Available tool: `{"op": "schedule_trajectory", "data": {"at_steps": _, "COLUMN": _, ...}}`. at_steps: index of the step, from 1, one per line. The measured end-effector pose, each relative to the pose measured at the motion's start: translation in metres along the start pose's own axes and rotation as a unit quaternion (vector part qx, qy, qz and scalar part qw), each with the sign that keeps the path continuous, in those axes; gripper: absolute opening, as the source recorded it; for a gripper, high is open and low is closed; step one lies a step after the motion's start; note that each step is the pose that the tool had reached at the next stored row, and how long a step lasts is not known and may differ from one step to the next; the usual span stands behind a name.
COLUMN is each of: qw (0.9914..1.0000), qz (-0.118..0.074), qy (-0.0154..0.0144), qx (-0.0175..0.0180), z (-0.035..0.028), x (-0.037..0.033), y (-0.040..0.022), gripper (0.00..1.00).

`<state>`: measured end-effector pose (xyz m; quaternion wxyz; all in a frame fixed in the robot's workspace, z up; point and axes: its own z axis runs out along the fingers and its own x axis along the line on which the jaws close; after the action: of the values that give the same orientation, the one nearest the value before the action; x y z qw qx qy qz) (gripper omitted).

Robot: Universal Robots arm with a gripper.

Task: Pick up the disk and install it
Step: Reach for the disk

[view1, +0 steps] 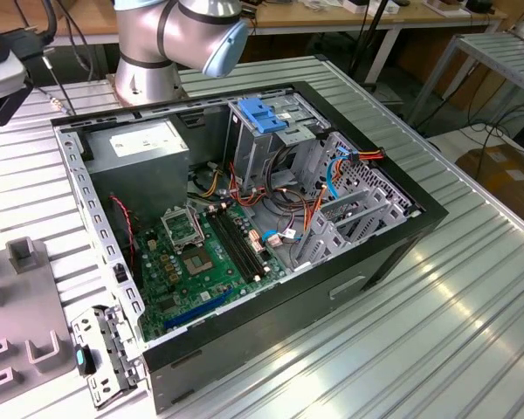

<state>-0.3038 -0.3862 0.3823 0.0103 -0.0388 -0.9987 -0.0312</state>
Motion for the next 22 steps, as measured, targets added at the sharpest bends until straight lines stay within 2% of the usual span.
{"op": "schedule_trajectory", "data": {"at_steps": 7, "qw": 0.99999, "qz": 0.0, "qy": 0.0032, "qx": -0.0008, "z": 0.0005, "x": 0.0089, "y": -0.0007, "gripper": 0.11}}
{"op": "schedule_trajectory", "data": {"at_steps": 11, "qw": 0.99999, "qz": 0.0, "qy": 0.0053, "qx": -0.0012, "z": 0.001, "x": 0.0169, "y": -0.0014, "gripper": 0.11}}
{"op": "schedule_trajectory", "data": {"at_steps": 22, "qw": 0.99996, "qz": 0.0, "qy": 0.0084, "qx": -0.0023, "z": 0.0019, "x": 0.0356, "y": -0.0029, "gripper": 0.11}}
